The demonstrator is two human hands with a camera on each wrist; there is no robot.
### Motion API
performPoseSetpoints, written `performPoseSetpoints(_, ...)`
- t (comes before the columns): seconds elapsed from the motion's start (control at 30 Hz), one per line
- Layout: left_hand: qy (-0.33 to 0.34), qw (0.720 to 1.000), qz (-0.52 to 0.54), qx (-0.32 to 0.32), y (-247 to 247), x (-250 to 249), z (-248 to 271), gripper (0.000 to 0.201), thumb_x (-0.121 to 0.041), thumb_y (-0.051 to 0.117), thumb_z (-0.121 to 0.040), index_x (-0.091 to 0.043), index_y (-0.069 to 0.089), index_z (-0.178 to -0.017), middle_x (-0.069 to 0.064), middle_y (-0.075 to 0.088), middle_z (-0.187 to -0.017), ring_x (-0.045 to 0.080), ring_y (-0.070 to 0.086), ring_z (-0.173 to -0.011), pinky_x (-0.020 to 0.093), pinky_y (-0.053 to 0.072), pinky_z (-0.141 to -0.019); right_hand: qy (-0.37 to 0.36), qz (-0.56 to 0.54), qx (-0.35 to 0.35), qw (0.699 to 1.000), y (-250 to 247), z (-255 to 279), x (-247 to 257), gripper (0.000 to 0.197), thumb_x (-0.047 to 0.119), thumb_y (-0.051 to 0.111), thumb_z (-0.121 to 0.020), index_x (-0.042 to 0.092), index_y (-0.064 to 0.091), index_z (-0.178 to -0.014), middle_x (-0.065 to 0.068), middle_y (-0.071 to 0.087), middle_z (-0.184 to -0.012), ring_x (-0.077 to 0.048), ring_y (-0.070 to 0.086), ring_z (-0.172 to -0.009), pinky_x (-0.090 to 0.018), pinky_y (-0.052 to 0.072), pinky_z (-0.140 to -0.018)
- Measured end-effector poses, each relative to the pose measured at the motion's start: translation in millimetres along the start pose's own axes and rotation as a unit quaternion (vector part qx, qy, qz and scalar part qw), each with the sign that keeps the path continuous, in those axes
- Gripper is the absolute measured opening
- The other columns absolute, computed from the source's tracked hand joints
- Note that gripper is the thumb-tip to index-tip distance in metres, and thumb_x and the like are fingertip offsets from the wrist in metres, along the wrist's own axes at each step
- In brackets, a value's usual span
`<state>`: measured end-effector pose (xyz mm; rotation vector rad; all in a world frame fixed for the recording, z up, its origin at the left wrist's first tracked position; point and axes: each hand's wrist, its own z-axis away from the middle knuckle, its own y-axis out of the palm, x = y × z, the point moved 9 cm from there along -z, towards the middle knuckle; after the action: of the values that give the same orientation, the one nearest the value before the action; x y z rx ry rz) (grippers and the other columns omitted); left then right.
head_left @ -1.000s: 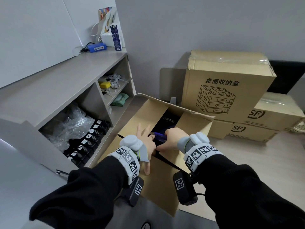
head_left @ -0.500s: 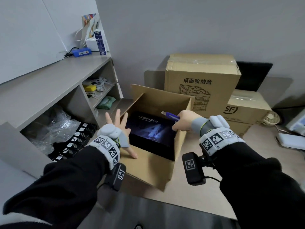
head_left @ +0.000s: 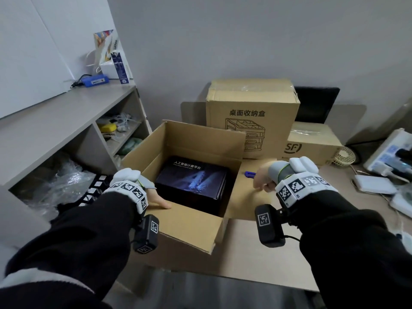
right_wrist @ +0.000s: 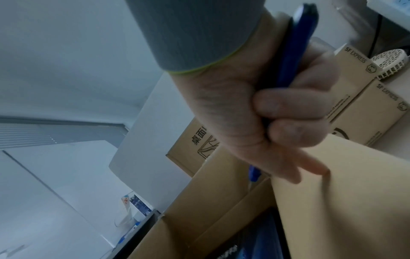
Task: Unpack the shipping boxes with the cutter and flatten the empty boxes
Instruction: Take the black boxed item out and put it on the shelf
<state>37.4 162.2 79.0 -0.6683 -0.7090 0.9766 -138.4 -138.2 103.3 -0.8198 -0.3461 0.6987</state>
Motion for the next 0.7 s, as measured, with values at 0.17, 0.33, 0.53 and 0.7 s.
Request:
performPoseSetpoints(0.17, 0.060, 0.995, -0.012, 0.081, 15.2, -1.8, -3.3, 0.131, -0.095, 0.061, -0.029, -0.025, 0.046, -0.138, -0.007, 0.055, -0.131, 0.016, 0.054, -0.117, 0.033, 0.038, -0.105, 0.007, -0.028, -0.033, 0.999, 9.0, -8.7, -0.5, 0.024, 0.013, 0.038, -0.098, 0.006, 0.048, -0.077, -0.008, 0.066, -0.074, -0.019, 0.052, -0.058, -0.027, 0.038, -0.060)
performPoseSetpoints(0.33, 0.127, 0.988, 0.016, 0.090, 8.8, -26.7, 2.6, 0.104, -0.076, 0.077, -0.048, -0.018, 0.054, -0.133, -0.003, 0.062, -0.123, 0.016, 0.059, -0.109, 0.025, 0.048, -0.088, -0.049, -0.196, -0.054, 0.978, 15.3, -17.1, 35.6, 0.025, 0.008, 0.038, -0.094, 0.004, 0.052, -0.074, -0.012, 0.065, -0.070, -0.024, 0.058, -0.053, -0.028, 0.044, -0.049)
performPoseSetpoints(0.53, 0.190, 0.980, 0.049, 0.038, -30.3, -56.3, 1.5, 0.077, -0.055, 0.063, -0.084, -0.014, 0.039, -0.144, 0.004, 0.054, -0.135, 0.017, 0.061, -0.106, 0.028, 0.047, -0.095, -0.076, -0.221, -0.057, 0.971, 20.4, -28.1, 78.4, 0.022, 0.015, 0.042, -0.092, 0.004, 0.059, -0.099, -0.012, 0.064, -0.076, -0.025, 0.062, -0.057, -0.028, 0.049, -0.054)
performPoseSetpoints(0.7, 0.208, 0.974, 0.055, -0.069, -80.4, -56.5, -10.3, 0.062, -0.050, 0.050, -0.094, -0.013, 0.041, -0.144, 0.003, 0.048, -0.143, 0.021, 0.045, -0.130, 0.025, 0.034, -0.105, -0.077, -0.162, -0.057, 0.982, 23.6, -41.5, 103.8, 0.020, 0.016, 0.044, -0.093, 0.009, 0.058, -0.104, -0.009, 0.058, -0.094, -0.030, 0.064, -0.101, -0.033, 0.047, -0.072)
